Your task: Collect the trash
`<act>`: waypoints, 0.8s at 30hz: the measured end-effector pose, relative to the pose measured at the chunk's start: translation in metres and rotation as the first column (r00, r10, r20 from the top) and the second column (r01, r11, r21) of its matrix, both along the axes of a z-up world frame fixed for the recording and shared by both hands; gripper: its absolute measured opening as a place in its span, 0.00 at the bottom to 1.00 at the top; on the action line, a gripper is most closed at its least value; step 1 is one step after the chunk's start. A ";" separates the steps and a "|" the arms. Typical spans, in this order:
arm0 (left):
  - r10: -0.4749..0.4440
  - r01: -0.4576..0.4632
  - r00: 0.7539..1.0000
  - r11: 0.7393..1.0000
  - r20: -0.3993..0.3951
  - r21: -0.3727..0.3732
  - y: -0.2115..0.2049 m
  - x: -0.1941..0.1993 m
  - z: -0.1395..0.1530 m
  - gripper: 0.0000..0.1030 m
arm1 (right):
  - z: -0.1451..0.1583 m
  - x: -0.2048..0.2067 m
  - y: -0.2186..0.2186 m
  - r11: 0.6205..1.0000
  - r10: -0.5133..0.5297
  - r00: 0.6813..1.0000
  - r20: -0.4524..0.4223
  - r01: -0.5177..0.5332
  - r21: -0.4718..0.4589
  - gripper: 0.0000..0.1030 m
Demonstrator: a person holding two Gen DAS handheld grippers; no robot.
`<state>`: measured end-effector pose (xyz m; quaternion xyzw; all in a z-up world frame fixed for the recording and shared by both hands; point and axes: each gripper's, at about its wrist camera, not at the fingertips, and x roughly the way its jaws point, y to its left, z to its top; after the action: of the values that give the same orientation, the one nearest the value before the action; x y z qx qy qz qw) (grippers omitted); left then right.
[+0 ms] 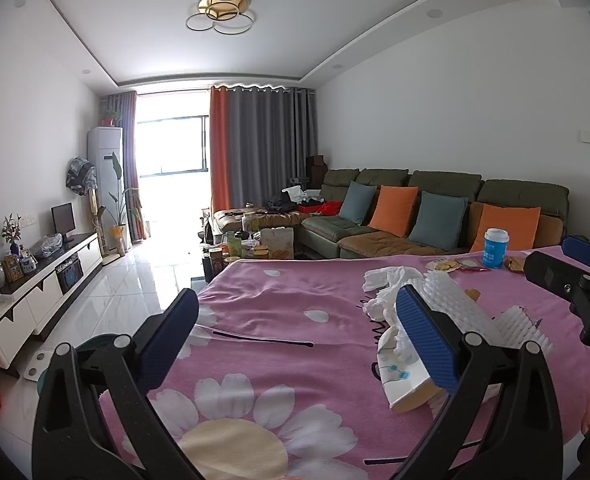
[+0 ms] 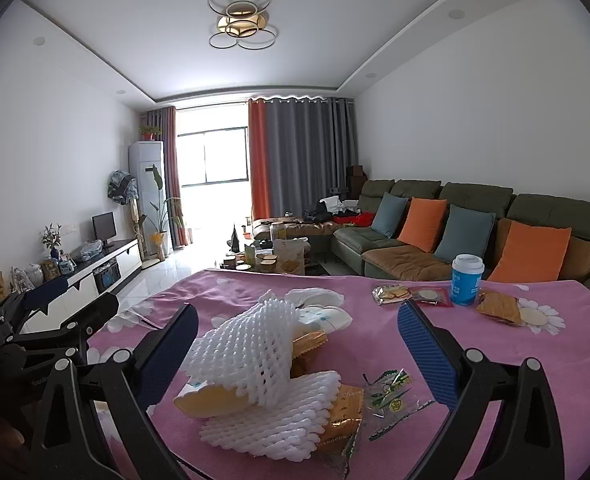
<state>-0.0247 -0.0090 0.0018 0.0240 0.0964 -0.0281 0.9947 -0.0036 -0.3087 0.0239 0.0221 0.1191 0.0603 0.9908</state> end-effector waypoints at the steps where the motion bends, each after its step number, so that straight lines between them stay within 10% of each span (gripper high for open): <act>1: 0.000 0.000 1.000 1.000 -0.001 0.001 0.000 0.000 -0.001 0.95 | 0.000 0.000 0.000 1.000 0.001 1.000 0.000 -0.001 0.001 0.94; 24: -0.030 0.030 0.999 0.999 -0.017 0.010 -0.011 0.011 -0.006 0.95 | -0.006 0.004 -0.009 1.000 0.009 1.000 -0.020 -0.008 0.020 0.94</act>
<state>-0.0139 -0.0200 -0.0042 0.0305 0.1045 -0.0427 0.9931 0.0004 -0.3175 0.0184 0.0323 0.1285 0.0655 0.9890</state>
